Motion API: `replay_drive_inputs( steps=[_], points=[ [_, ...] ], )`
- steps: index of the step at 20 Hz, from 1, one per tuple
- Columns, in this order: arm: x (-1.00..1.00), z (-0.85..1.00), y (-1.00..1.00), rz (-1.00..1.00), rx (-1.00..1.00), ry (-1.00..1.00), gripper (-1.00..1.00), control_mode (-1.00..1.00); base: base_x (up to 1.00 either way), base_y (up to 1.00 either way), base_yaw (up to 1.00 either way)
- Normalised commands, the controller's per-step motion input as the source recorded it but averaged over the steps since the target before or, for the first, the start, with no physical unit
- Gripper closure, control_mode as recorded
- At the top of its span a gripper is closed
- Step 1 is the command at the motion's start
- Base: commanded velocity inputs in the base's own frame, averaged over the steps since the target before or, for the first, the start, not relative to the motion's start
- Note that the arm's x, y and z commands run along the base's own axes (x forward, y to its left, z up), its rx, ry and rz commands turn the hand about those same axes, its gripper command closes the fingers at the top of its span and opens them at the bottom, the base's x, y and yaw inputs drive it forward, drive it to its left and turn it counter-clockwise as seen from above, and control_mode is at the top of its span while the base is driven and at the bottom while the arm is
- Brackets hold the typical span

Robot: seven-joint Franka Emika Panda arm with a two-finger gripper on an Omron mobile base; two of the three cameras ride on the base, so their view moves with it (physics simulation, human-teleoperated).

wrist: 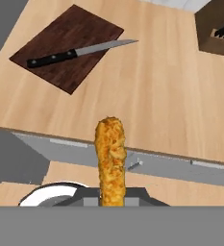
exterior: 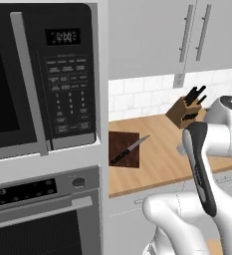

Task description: Pick up the knife from the drawer and place it on the cutting board. Then place the meat from the plate to the cutting board.

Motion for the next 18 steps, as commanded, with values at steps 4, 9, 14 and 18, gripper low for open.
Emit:
replay_drive_inputs(
  steps=[4, 9, 14, 18],
  points=[
    [1.00, -0.17, -0.14, 0.09, 0.38, 0.05, 1.00, -1.00, 0.00, 0.00, 0.00],
    [1.00, -0.47, 0.19, 0.27, 0.29, 0.06, 1.00, -1.00, 0.00, 0.00, 0.00],
    [1.00, -0.69, 0.83, 0.20, 0.03, 0.11, 1.00, -1.00, 0.00, 0.00, 0.00],
    [0.88, -0.52, 0.82, 0.09, -0.04, 0.02, 1.00, -1.00, 0.00, 0.00, 0.00]
  ],
)
